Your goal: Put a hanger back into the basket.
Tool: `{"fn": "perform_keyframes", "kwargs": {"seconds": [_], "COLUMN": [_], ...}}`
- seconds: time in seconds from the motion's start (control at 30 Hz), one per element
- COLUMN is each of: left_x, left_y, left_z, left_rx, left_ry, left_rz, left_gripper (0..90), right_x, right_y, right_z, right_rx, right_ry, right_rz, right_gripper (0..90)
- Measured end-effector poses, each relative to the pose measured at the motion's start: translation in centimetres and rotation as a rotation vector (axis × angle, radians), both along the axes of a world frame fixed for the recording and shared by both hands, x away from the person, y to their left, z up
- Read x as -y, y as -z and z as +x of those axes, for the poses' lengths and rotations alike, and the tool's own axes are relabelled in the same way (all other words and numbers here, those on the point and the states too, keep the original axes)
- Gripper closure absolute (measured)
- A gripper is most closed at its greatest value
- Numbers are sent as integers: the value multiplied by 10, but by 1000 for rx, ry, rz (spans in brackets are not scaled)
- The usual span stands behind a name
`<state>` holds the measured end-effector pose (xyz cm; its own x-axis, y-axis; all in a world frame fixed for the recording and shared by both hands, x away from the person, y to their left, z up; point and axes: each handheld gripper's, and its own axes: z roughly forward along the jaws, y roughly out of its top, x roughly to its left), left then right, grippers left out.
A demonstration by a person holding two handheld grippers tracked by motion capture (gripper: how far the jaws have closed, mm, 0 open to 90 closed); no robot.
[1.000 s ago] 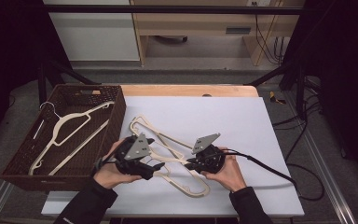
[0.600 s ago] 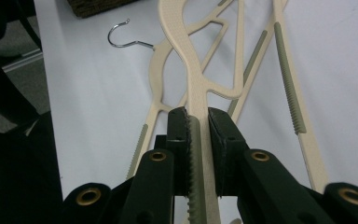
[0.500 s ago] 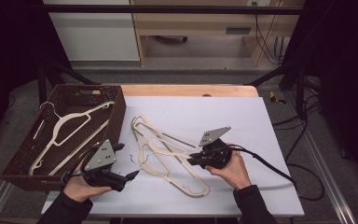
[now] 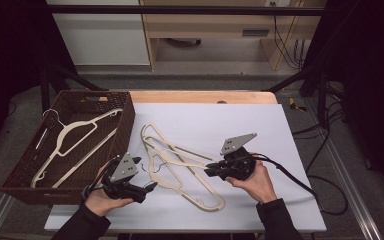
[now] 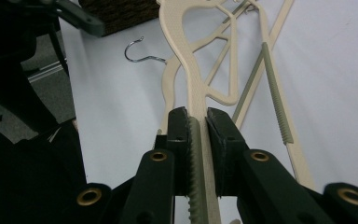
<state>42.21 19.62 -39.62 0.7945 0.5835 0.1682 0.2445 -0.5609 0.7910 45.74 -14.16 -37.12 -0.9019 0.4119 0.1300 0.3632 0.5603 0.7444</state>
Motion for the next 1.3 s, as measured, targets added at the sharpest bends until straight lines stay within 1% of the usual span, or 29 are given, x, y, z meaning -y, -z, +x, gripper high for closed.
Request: {"fn": "perform_keyframes", "kwargs": {"seconds": [0.03,0.07,0.1,0.17,0.2,0.3,0.37,0.4,0.47,0.5,0.57,0.6,0.67,0.73,0.77,0.8,0.87,0.9,0.93,1.0,1.03,1.1,1.2,1.3], "left_x": [3,6,10,18,21,29,34,35,38,38,37,37,36,37,37,38,40,41,41,41,41,41,41,41], "left_y": [2,3,5,9,11,17,20,21,24,25,26,27,30,33,34,35,37,39,39,40,41,42,42,41], "left_z": [3,7,10,16,19,27,31,33,38,40,45,48,53,57,58,60,61,62,62,63,63,63,62,60], "left_rx": [0,-4,-5,12,8,21,38,41,67,70,80,86,100,107,109,111,120,126,133,125,124,126,150,173], "left_ry": [-7,-12,-19,-24,-30,-32,-26,-22,-19,-19,-23,-24,-19,-13,-4,10,32,48,56,74,79,89,105,105], "left_rz": [-3,-13,-13,9,3,16,24,28,33,27,-7,-16,-22,-29,-32,-38,-38,-30,-11,-17,-11,-1,25,38], "left_gripper": [112,139,147,156,166,195,220,235,289,289,315,338,356,377,406,406,433,452,463,494,545,559,584,622], "right_x": [1,3,5,6,9,15,18,20,20,20,20,20,19,19,18,18,18,18,19,19,19,18,18,19], "right_y": [0,-2,-2,-2,-3,-2,-2,-2,-2,-2,-2,-1,-1,-1,0,0,0,1,1,1,2,3,3,4], "right_z": [0,-1,-2,-2,-3,-5,-5,-6,-7,-7,-7,-7,-7,-7,-8,-8,-8,-8,-8,-8,-8,-7,-8,-8], "right_rx": [3,2,0,5,-1,-6,-7,-4,-8,-8,-3,-1,-8,-8,-10,-10,-8,-6,-7,3,1,2,-4,-2], "right_ry": [-7,-2,-10,-11,-6,-15,-11,-16,-11,-11,-14,-24,-20,-22,-25,-25,-27,-30,-31,-47,-49,-49,-47,-45], "right_rz": [1,-2,-4,-4,-3,-1,-4,-13,-15,-15,-17,-20,-18,-24,-28,-28,-28,-26,-28,-37,-35,-39,-43,-43], "right_gripper": [800,800,800,800,800,799,799,799,799,799,799,799,798,798,799,799,798,798,798,798,797,797,796,793]}}
